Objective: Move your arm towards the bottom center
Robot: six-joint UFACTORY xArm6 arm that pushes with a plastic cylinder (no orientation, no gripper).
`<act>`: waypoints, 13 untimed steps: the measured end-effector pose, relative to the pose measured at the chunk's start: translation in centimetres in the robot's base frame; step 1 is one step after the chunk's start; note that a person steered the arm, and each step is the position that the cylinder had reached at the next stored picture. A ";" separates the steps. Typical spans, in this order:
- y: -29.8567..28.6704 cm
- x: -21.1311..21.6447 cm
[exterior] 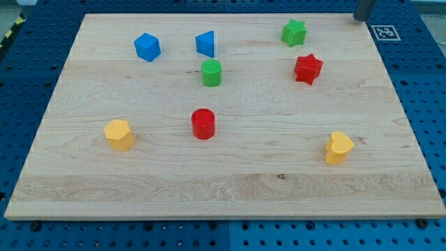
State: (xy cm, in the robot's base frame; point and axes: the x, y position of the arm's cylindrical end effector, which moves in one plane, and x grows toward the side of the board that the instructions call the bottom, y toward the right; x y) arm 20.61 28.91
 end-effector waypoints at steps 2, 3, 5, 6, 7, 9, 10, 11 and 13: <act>0.0 0.4; 0.0 0.5; 0.0 0.7; -0.2 1.4; -0.8 2.8; -3.2 8.0; -3.7 9.3; -5.5 11.2; -6.8 17.6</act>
State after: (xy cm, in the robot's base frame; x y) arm 38.23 22.12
